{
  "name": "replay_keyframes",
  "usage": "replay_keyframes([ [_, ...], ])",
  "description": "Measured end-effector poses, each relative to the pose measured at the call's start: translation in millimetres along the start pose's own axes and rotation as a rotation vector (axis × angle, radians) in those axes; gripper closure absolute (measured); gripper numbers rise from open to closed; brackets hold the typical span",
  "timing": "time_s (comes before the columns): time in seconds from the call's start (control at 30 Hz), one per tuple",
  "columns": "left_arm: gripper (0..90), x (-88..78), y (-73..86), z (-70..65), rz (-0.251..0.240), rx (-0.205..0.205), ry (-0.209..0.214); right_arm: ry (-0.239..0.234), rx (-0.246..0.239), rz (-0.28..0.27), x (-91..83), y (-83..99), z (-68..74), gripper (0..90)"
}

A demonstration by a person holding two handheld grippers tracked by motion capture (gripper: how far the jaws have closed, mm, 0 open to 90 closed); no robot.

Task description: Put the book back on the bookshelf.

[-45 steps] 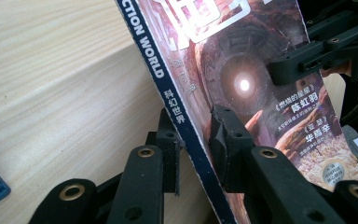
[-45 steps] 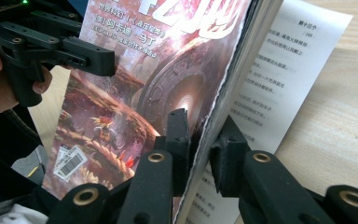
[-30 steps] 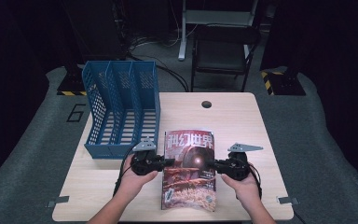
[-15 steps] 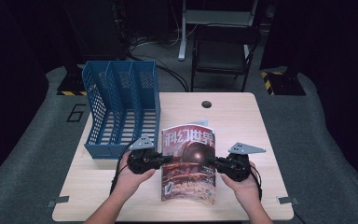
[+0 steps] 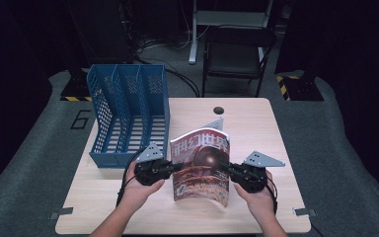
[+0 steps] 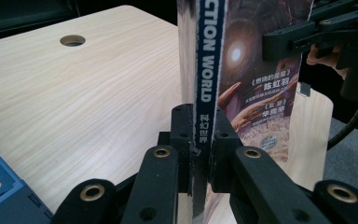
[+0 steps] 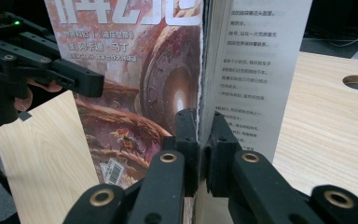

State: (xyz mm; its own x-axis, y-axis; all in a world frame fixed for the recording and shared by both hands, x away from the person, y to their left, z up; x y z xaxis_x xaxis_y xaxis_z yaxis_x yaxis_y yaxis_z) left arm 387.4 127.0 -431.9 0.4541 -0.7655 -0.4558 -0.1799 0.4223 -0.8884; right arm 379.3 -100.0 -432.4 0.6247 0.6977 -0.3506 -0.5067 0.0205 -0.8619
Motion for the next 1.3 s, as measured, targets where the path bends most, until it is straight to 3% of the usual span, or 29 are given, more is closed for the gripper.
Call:
replay_keyframes([
  [0.2, 83.4, 2.6, 3.2, -3.0, -0.007, 0.017, -0.008, 0.007, 0.005, -0.011, 2.8, 4.5, -3.7, 85.5],
  [0.37, 83.5, 2.1, 4.9, -2.8, -0.016, 0.004, -0.009, -0.022, 0.016, -0.011, 3.1, 7.1, -6.7, 84.5],
  [0.6, 83.5, 0.4, 6.2, -5.2, -0.026, -0.006, 0.000, -0.040, 0.044, 0.015, 1.0, 11.5, -15.0, 76.0],
  [1.0, 83.6, -1.3, 6.1, -9.1, -0.024, 0.005, 0.012, -0.027, 0.068, 0.187, 14.6, 41.3, -28.7, 70.8],
  [1.17, 83.6, -2.2, 6.3, -10.7, -0.022, 0.002, 0.029, -0.042, 0.086, 0.214, 17.4, 47.3, -31.4, 70.8],
  [1.3, 83.6, -2.1, 6.2, -11.1, -0.029, 0.002, 0.019, -0.051, 0.095, 0.240, 19.9, 54.1, -34.1, 70.9],
])
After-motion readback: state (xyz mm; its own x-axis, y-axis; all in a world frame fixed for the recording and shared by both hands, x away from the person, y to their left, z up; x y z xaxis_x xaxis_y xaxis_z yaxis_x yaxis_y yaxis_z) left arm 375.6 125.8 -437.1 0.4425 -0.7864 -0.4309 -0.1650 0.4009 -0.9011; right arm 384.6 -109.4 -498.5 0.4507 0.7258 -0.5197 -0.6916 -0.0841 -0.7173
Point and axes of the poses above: each handheld gripper's, and its own axes: x roughly forward along the jaws, y roughly out of its underside, z roughly to its left, the point moved 6 cm from there along x, roughly forward along the jaws, and after that the axes turned 12 degrees about x, right-handed, at the moved point
